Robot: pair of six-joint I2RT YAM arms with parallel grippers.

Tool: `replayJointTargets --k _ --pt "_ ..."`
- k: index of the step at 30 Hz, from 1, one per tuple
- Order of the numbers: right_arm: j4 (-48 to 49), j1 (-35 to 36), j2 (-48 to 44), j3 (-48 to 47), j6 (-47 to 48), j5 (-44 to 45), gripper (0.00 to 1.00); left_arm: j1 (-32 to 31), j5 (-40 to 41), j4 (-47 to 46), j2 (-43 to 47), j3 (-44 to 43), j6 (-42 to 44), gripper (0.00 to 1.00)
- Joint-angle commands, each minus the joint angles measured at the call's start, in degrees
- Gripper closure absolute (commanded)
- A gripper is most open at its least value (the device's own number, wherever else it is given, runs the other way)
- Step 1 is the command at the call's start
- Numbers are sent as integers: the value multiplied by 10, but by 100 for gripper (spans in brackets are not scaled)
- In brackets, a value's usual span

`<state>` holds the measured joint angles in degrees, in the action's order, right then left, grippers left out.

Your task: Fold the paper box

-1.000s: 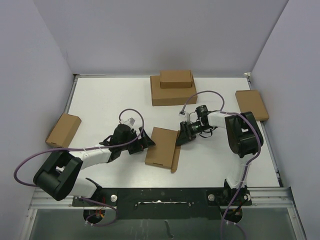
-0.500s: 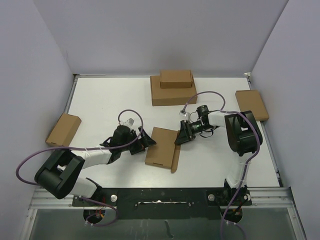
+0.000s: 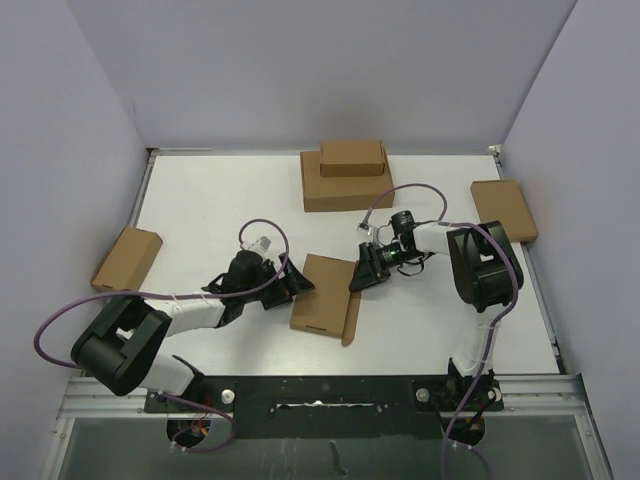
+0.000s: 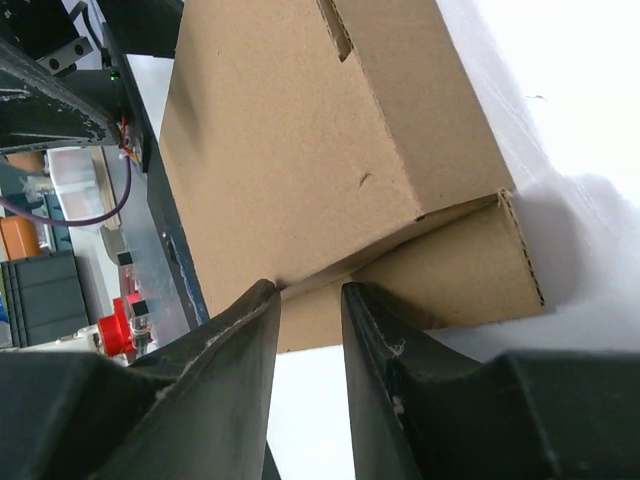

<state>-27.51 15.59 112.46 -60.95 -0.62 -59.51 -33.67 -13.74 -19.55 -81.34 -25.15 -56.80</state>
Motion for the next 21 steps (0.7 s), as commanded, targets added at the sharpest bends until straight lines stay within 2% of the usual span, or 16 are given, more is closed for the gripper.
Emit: replayJointTargets --k 1,17,21 --pt "-1 2 12 -21 -2 17 69 -3 8 16 -6 -6 2 11" --pt "-21 -22 23 -19 15 18 74 -6 14 12 6 8 -25 12" --pt "-17 -24 12 -19 19 -38 71 -10 16 15 2 2 -23 13"
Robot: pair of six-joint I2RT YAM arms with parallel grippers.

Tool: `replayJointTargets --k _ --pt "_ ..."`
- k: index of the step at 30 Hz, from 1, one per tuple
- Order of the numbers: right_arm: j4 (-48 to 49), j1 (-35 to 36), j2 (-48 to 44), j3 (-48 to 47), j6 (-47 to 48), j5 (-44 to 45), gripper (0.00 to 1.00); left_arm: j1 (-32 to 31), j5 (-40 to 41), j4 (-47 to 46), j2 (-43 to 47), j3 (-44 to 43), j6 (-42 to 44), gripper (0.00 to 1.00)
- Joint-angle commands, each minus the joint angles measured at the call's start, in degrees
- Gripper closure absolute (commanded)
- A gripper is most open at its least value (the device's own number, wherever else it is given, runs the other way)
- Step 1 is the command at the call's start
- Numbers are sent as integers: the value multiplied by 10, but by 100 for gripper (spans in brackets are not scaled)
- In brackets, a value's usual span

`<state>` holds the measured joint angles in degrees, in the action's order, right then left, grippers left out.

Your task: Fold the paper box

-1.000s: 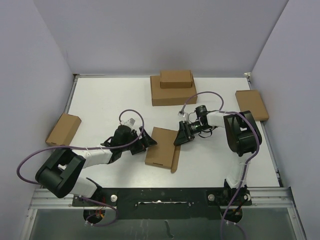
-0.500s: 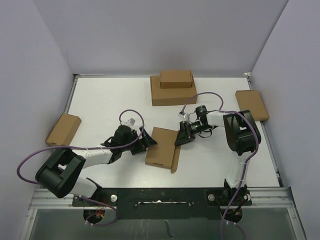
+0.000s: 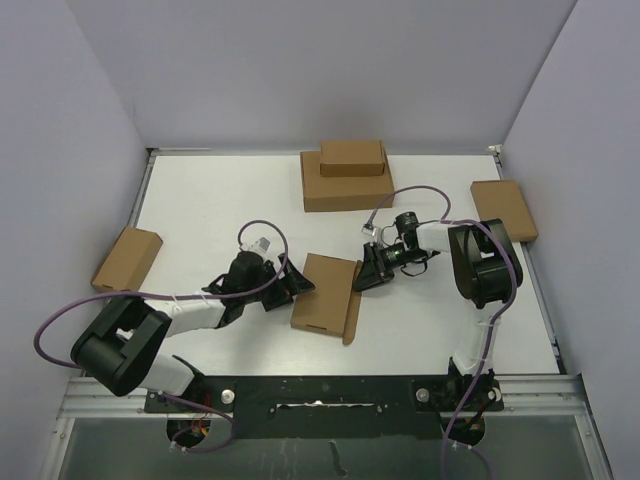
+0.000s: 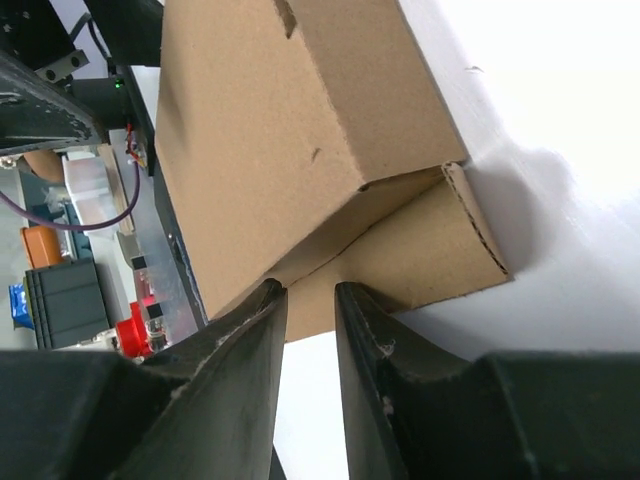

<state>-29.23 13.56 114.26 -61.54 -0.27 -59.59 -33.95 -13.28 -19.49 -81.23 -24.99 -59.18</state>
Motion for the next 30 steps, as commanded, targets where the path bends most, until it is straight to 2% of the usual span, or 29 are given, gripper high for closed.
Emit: replayJointTargets --k 1,5,9,15,18,26,30 --pt "8 -1 -12 -11 11 -56 68 -7 11 15 -1 -1 1 13" --pt "29 19 -25 -8 -3 -70 56 -11 10 18 -8 -8 4 16" --pt "21 43 -13 -20 -7 -29 55 -18 4 16 -21 -17 2 19" --pt "18 46 -11 -18 -14 34 62 -26 10 28 -17 -24 2 20" --pt "14 31 -7 -15 -14 45 68 -25 19 41 -3 -22 5 18" --pt "3 7 3 -15 -9 35 72 -21 8 14 10 0 -11 8" --pt "2 -2 7 -13 -8 24 74 -22 1 -10 2 6 -23 8"
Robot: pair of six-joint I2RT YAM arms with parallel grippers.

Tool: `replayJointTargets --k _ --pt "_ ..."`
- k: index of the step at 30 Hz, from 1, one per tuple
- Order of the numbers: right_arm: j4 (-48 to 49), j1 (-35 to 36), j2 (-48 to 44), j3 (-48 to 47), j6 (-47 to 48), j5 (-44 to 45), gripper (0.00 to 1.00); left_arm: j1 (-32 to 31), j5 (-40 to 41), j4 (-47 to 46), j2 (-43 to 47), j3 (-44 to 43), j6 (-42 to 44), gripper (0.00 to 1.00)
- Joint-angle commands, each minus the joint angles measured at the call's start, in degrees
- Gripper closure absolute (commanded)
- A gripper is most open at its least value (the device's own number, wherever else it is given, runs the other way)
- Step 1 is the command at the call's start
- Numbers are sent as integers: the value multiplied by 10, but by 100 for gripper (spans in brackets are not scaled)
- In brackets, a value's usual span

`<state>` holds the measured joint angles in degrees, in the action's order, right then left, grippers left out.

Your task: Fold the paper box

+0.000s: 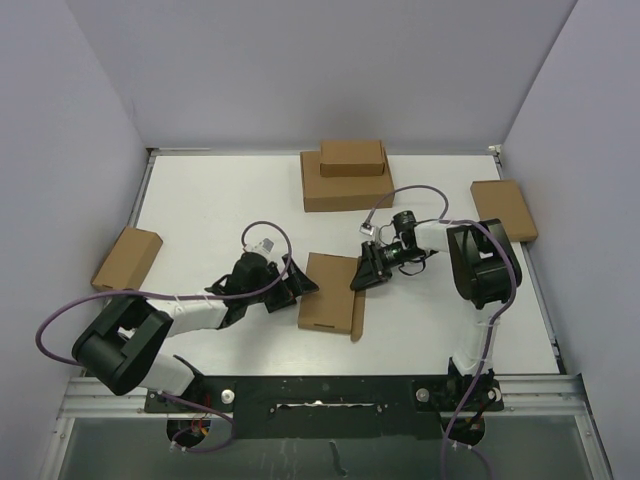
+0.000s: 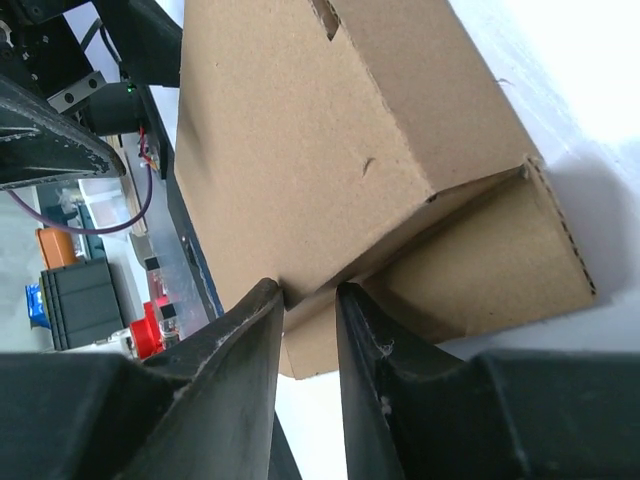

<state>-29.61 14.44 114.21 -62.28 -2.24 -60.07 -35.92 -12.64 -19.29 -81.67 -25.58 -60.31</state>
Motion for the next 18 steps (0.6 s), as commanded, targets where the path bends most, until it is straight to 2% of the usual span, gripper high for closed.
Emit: replayJointTargets --k 1,12,18 --pt "5 -14 9 -6 13 25 74 -3 -8 -18 3 13 -14 7" --pt "-10 -39 26 -8 22 -1 76 -33 -24 -96 -66 0 -54 10" --pt "-16 -42 31 -9 26 0 77 -50 -23 -139 -109 -7 -82 17"
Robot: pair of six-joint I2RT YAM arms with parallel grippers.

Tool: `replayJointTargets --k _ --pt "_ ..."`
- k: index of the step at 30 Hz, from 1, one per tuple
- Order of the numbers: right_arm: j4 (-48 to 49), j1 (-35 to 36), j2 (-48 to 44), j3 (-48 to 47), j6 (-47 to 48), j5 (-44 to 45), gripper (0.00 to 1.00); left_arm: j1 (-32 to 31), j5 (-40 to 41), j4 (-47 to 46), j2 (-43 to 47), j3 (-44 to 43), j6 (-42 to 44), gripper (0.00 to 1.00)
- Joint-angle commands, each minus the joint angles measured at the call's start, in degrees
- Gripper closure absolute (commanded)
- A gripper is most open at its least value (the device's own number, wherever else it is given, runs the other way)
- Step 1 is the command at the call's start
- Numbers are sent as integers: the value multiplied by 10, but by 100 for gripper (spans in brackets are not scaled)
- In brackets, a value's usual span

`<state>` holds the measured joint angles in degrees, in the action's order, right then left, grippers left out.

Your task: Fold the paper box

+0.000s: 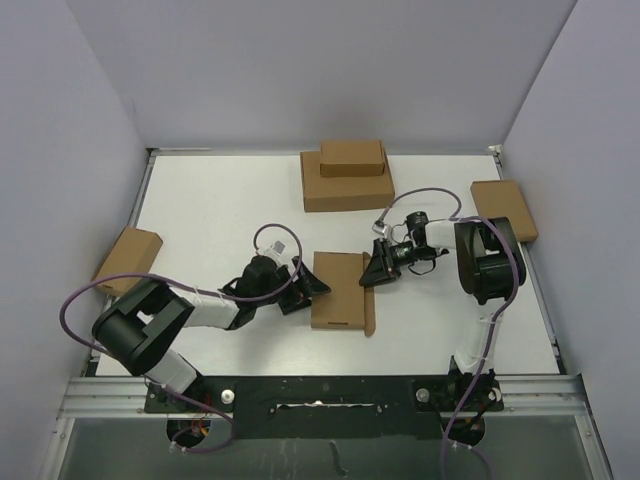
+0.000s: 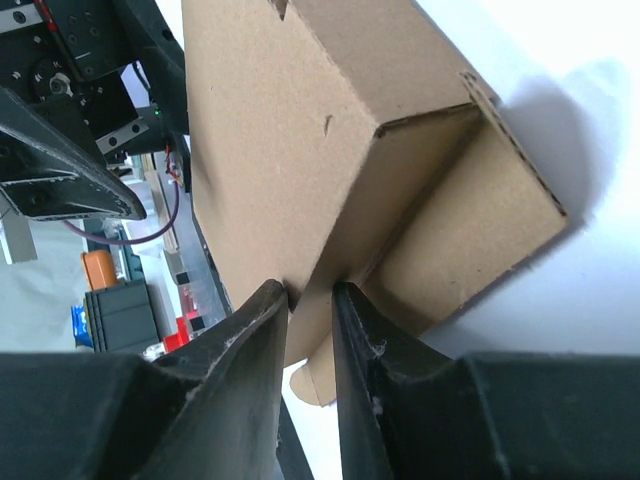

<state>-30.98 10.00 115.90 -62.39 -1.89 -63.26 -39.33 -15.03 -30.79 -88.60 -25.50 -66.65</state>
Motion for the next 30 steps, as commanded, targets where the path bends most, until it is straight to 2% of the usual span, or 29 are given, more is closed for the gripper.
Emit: replayJointTargets --k 1,8,12,15,22,26,30 --pt "-3 2 16 -8 24 31 77 -17 1 -32 -44 -8 -22 18" --pt "-7 2 20 -9 26 33 77 -18 17 -82 -17 10 -41 22" --pt "-10 0 19 -12 29 23 76 -18 33 -74 20 15 -37 23" --pt "-17 1 11 -19 41 -2 73 -18 46 -1 48 1 -10 22" --pt "-36 1 -48 -29 88 -24 57 -6 76 162 104 -37 66 21" --pt "-69 0 -86 -41 134 -6 55 -1 104 249 160 -54 110 21" --pt "-121 -3 -143 -50 230 14 56 0 122 293 228 -57 157 21"
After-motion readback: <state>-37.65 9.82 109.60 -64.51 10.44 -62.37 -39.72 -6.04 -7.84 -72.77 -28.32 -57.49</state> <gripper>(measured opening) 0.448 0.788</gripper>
